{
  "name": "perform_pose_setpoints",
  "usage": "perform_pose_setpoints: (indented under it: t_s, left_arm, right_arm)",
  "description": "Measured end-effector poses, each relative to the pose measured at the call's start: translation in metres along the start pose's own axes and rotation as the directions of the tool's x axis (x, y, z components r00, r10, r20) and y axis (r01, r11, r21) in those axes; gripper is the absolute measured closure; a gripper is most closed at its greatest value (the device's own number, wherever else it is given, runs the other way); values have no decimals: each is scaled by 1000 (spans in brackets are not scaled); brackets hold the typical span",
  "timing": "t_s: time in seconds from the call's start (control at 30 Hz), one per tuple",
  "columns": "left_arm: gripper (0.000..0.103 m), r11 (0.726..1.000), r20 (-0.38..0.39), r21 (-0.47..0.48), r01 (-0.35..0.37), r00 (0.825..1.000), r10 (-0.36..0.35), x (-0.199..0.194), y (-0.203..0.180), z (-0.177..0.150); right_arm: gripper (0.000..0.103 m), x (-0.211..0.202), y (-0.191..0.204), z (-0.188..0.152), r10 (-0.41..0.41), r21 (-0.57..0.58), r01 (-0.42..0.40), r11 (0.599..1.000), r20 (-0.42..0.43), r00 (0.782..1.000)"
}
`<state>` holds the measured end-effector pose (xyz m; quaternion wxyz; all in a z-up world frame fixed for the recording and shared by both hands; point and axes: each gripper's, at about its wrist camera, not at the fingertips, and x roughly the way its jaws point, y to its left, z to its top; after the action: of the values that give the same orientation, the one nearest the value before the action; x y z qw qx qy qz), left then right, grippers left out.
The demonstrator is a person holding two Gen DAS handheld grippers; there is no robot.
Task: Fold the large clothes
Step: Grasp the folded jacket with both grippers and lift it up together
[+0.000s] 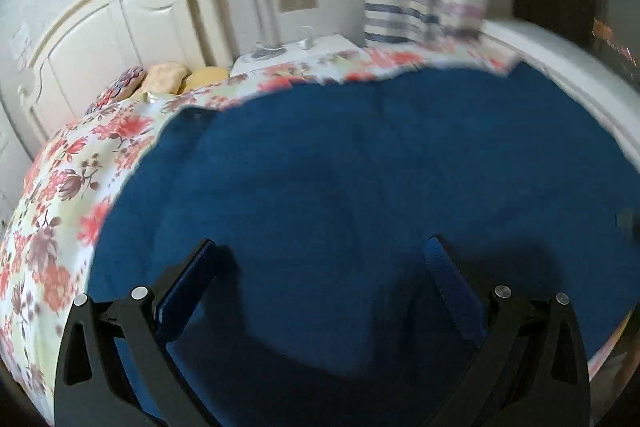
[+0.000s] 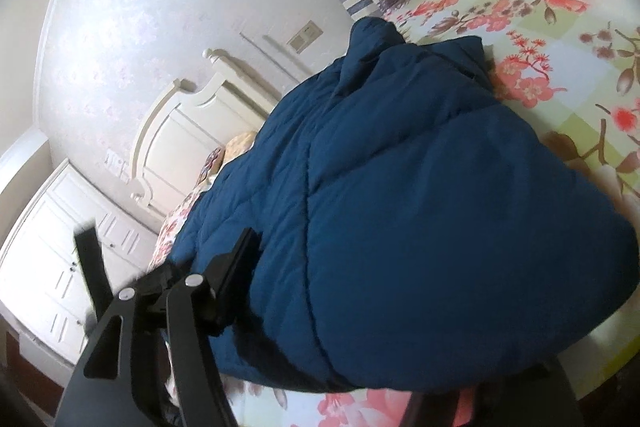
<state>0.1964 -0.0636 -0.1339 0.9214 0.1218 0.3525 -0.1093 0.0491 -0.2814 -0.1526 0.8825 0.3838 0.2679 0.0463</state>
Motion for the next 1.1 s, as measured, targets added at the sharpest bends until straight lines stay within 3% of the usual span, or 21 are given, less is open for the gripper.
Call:
perform_pose_setpoints:
  t_s: [0.07, 0.17, 0.3, 0.37, 0.43, 0.5, 0.53, 0.57, 0.6, 0.63, 0.7, 0.73, 0.77, 0.8, 0.83, 0.87, 0.9, 0.93, 0.97, 1.03, 1.1]
  left_arm:
    - [4, 998, 67, 9, -55, 996, 55, -4, -10, -17]
    - [4, 999, 27, 19, -43, 999, 43, -7, -9, -16]
    - [6, 996, 20, 91, -18, 1000, 16, -22, -18, -28]
    - [6, 992, 26, 128, 1, 1000, -4, -28, -22, -38]
    - [7, 986, 14, 144, 80, 996, -83, -36, -13, -46]
    - [7, 964, -29, 120, 236, 972, -234, -44, 10, -47]
    - [7, 939, -29, 75, 337, 942, -336, -50, 30, -47]
    - [5, 894, 6, -21, 448, 894, -448, -59, 64, -46]
    - [5, 870, 47, -92, 485, 874, -483, -62, 88, -46]
    - [5, 834, 102, -192, 517, 856, -507, -64, 121, -46]
    - [5, 707, 206, -406, 580, 811, -547, -58, 188, -49]
    - [5, 622, 253, -486, 614, 780, -572, -52, 216, -52]
    - [5, 544, 292, -526, 653, 740, -606, -45, 237, -54]
    - [4, 482, 316, -546, 685, 702, -638, -37, 249, -54]
    - [4, 418, 330, -574, 704, 666, -669, -27, 258, -55]
    - [4, 365, 331, -608, 705, 643, -691, -16, 263, -56]
    - [4, 335, 328, -629, 702, 629, -705, -8, 266, -55]
    - [4, 299, 319, -653, 696, 610, -725, 4, 268, -56]
    - [4, 283, 302, -674, 682, 604, -737, 15, 269, -56]
    - [4, 273, 288, -691, 669, 601, -746, 27, 268, -55]
    - [4, 277, 285, -670, 688, 584, -760, 29, 262, -48]
  right_arm:
    - [49, -1, -1, -2, -1, 13, 0, 1000, 29, 1000]
    - [58, -5, 15, 4, -56, -64, 61, 996, 69, 996]
    - [60, -12, 61, 10, -143, -220, 175, 960, 151, 978]
    - [60, -11, 89, 9, -185, -300, 241, 923, 204, 961]
    - [61, -6, 121, 6, -213, -396, 304, 866, 257, 942]
    - [61, 3, 165, -3, -228, -530, 382, 757, 333, 915]
    - [61, 9, 186, -9, -227, -597, 413, 688, 363, 904]
    - [61, 15, 201, -14, -226, -643, 432, 633, 380, 897]
    - [61, 23, 220, -23, -224, -699, 452, 554, 398, 890]
    - [61, 37, 242, -38, -220, -764, 471, 440, 417, 882]
    - [61, 56, 270, -66, -205, -837, 477, 269, 435, 877]
    - [61, 75, 285, -90, -198, -876, 464, 131, 435, 878]
    - [61, 88, 295, -107, -200, -894, 447, 36, 432, 879]
    - [61, 106, 302, -131, -212, -907, 412, -92, 422, 882]
    - [61, 131, 302, -162, -241, -908, 341, -245, 398, 885]
    - [61, 145, 298, -182, -265, -899, 285, -332, 379, 887]
    - [61, 159, 291, -204, -271, -874, 240, -422, 375, 887]
    - [62, 167, 285, -221, -224, -832, 256, -493, 406, 886]
    - [64, 167, 285, -222, -227, -839, 252, -483, 398, 889]
    - [65, 159, 289, -202, -254, -899, 228, -373, 335, 907]
    - [66, 150, 284, -193, -234, -910, 230, -345, 320, 918]
